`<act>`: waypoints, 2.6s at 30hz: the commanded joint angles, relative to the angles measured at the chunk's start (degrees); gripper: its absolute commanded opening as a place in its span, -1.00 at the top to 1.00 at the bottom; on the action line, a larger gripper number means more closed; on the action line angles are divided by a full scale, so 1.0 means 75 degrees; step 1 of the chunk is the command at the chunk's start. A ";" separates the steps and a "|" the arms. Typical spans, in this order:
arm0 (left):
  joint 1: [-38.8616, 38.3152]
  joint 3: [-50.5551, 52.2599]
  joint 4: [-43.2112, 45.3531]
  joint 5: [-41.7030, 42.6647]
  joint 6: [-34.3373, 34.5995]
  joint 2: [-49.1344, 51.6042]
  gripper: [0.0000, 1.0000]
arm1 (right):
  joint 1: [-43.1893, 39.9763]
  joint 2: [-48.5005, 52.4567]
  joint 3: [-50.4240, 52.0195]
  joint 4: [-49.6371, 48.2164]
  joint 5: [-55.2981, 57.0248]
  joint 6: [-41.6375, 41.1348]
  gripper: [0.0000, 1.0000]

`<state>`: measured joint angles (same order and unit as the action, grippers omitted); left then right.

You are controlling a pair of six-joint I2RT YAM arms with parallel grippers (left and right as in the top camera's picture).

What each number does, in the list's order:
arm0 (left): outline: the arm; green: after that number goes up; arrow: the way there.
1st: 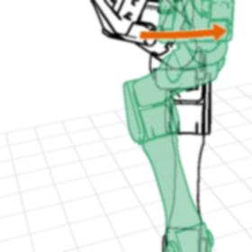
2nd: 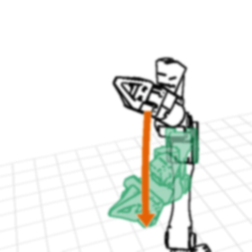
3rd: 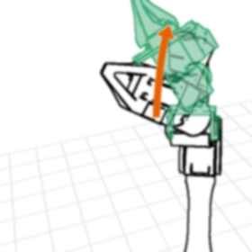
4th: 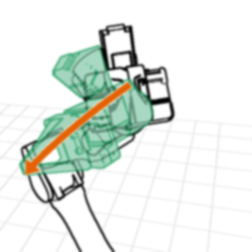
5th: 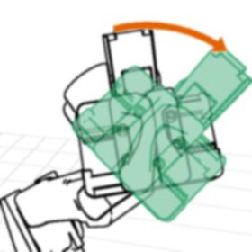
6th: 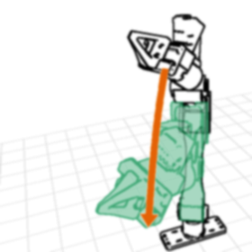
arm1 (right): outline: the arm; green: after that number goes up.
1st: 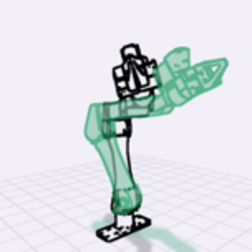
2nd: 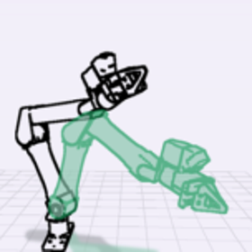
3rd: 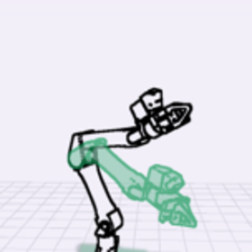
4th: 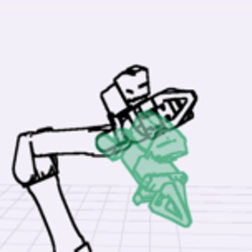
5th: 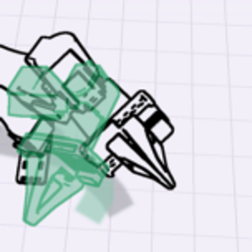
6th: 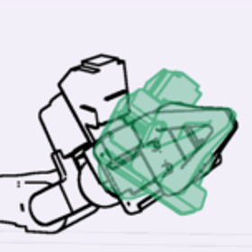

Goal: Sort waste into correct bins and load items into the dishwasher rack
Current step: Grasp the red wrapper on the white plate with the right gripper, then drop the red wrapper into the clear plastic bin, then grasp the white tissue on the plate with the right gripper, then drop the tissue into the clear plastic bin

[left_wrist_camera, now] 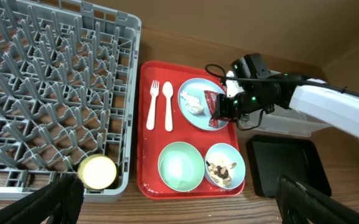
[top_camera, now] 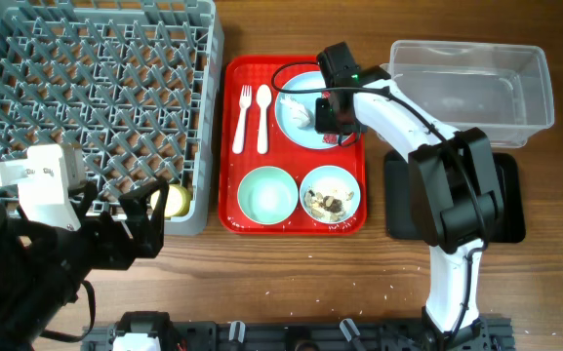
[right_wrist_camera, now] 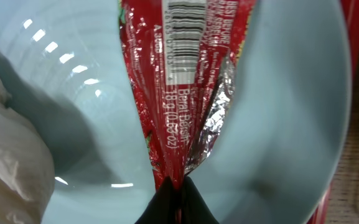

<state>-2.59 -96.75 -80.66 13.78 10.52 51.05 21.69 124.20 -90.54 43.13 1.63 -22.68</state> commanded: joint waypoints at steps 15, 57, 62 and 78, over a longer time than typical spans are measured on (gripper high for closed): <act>-0.0020 -0.0058 0.0006 -0.0047 -0.0152 0.0000 -1.00 | -0.2623 -0.2413 -0.0338 0.1236 0.0122 0.0912 0.91; -0.0020 -0.0058 0.0006 -0.0047 -0.0152 0.0000 -1.00 | -0.1212 -0.2363 -0.0353 0.0790 -0.0950 0.0146 0.81; -0.0020 -0.0058 0.0006 -0.0047 -0.0152 0.0000 -1.00 | -0.2658 -0.3244 -0.0347 0.1699 -0.1055 0.0659 0.81; -0.0020 -0.0058 0.0006 -0.0047 -0.0152 0.0000 -1.00 | -0.2092 -0.5426 0.0076 0.3098 -0.1472 0.0976 -0.22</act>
<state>-2.59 -96.75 -80.77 13.56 10.52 51.05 0.95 91.68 -89.62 63.00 -6.20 -16.14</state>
